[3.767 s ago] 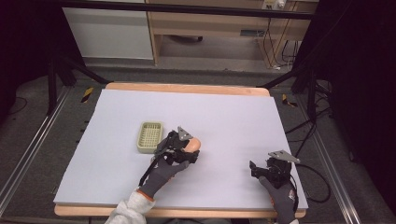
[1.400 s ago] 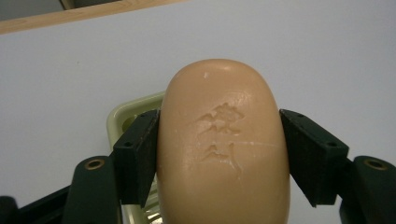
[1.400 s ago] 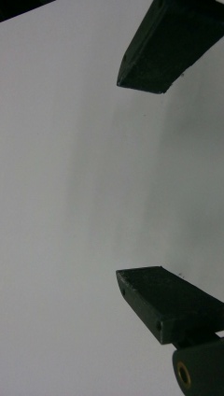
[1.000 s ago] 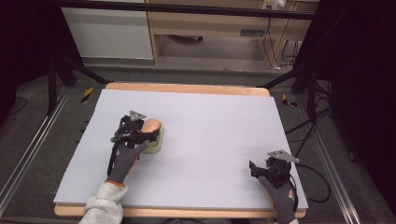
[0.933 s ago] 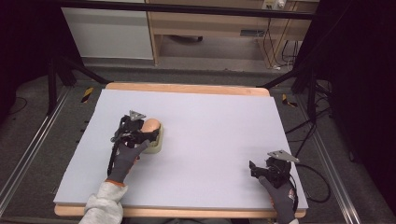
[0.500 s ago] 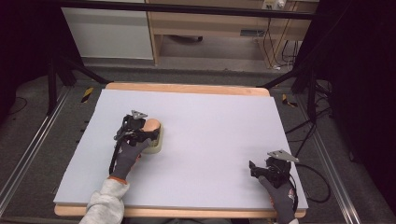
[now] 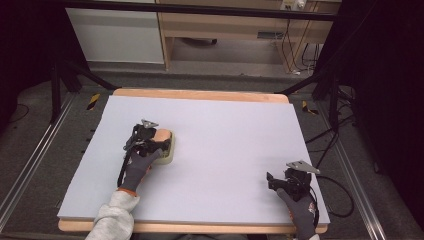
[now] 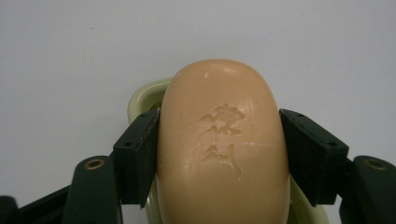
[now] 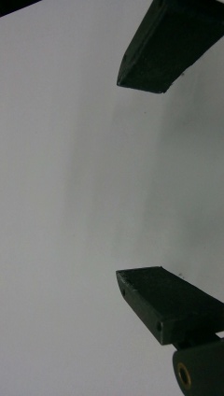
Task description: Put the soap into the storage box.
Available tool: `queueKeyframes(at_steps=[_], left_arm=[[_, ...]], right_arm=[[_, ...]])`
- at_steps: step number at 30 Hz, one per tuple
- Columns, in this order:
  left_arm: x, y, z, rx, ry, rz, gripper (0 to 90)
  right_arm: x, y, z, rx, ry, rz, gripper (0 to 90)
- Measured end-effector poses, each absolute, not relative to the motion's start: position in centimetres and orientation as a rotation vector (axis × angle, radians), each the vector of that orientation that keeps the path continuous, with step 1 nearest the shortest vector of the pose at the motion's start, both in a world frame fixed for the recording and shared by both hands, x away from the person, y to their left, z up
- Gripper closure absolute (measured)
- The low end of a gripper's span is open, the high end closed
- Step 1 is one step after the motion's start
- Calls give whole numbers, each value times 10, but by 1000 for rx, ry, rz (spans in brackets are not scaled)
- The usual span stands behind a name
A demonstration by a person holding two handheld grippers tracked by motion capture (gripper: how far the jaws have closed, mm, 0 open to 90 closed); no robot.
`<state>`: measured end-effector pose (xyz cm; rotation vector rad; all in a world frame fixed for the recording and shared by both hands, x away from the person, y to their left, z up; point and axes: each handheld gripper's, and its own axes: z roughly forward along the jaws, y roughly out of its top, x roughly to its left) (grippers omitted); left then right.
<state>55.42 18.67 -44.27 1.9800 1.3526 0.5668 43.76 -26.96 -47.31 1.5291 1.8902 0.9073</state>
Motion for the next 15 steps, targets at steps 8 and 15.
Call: queueKeyframes(at_steps=[8, 15], left_arm=[[556, 186, -448, 1993, 1362, 560, 315], [555, 182, -450, 2007, 1361, 559, 315]], right_arm=[[438, -269, -473, 1530, 1890, 907, 76], [438, -269, -473, 1530, 1890, 906, 76]])
